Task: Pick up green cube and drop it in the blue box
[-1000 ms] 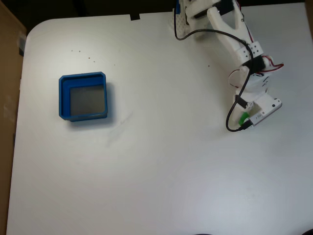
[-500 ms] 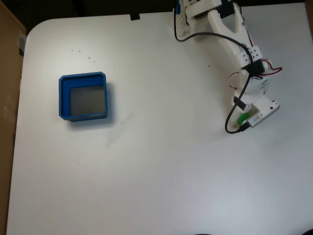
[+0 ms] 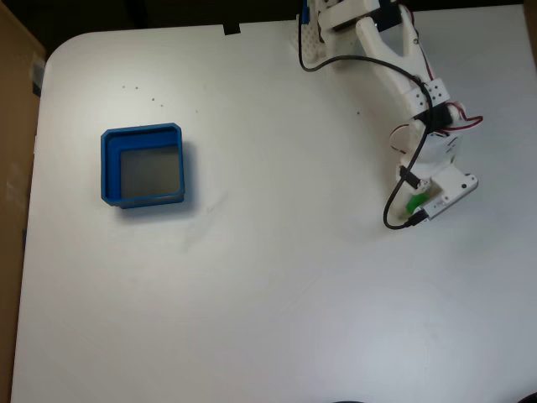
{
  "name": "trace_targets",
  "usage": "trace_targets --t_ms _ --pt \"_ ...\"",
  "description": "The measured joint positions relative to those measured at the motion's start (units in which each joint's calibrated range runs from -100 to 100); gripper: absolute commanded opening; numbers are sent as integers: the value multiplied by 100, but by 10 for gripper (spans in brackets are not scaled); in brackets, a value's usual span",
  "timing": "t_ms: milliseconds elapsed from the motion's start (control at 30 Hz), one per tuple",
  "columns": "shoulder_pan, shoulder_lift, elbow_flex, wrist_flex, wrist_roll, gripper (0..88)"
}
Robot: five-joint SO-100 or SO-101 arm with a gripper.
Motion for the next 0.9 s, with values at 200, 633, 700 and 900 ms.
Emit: trace_targets --t_ms 200,633,700,900 --pt "36 0 0 0 0 294" --pt "43 0 0 0 0 284" --pt "43 0 0 0 0 264" --pt "43 0 0 0 0 116"
